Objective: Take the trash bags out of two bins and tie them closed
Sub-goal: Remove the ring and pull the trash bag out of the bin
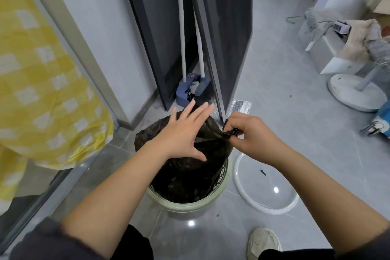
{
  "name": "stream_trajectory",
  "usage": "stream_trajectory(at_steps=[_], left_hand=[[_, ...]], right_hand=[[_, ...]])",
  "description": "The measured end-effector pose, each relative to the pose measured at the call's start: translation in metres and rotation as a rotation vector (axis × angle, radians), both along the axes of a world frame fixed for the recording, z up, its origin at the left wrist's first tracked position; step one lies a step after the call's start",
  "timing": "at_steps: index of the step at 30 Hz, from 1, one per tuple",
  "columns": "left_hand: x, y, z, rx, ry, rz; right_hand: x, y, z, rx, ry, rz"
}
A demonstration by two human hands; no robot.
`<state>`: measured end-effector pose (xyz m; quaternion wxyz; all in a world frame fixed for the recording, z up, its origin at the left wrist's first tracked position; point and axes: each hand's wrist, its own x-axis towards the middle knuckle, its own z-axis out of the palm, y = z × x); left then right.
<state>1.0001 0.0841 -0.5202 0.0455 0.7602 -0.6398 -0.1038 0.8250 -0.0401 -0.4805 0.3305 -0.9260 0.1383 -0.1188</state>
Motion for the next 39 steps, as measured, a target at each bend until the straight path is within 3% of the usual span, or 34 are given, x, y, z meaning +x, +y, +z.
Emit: stream_trajectory(at_steps=[5, 10, 16, 18, 20, 23, 26, 29, 33, 35, 39], left_hand=[[0.005, -0.008, -0.004, -0.017, -0.175, -0.057], [0.015, 0.018, -0.004, -0.207, -0.005, -0.035], [0.009, 0.028, -0.005, -0.223, 0.147, 0.183], [0.011, 0.025, -0.002, -0.193, 0.259, 0.236], [0.017, 0.022, 0.003, -0.171, 0.353, 0.284], [0.024, 0.019, 0.011, -0.138, 0.419, 0.310], [0.026, 0.016, 0.015, -0.115, 0.464, 0.291], [0.032, 0.020, 0.017, -0.036, 0.436, 0.257], [0.056, 0.037, 0.018, 0.177, 0.114, 0.157], [0.068, 0.044, 0.014, 0.153, 0.156, 0.201], [0.067, 0.045, 0.008, 0.004, 0.339, 0.327]], right_hand=[[-0.004, -0.007, -0.001, 0.048, -0.021, -0.121], [-0.006, -0.016, 0.001, 0.093, -0.014, -0.286], [0.019, 0.002, -0.018, 0.695, 0.001, -0.495], [0.028, 0.014, -0.023, 0.762, 0.047, -0.515], [0.033, 0.021, -0.026, 0.634, 0.067, -0.355], [0.041, 0.023, -0.031, 0.234, 0.154, -0.157], [0.052, 0.016, -0.041, 0.139, 0.175, -0.077], [0.058, 0.006, -0.047, 0.323, 0.090, -0.079], [0.066, 0.002, -0.044, 0.463, 0.056, -0.194], [0.072, 0.006, -0.046, 0.560, 0.013, -0.261], [0.090, 0.025, -0.053, 0.989, -0.052, -0.418]])
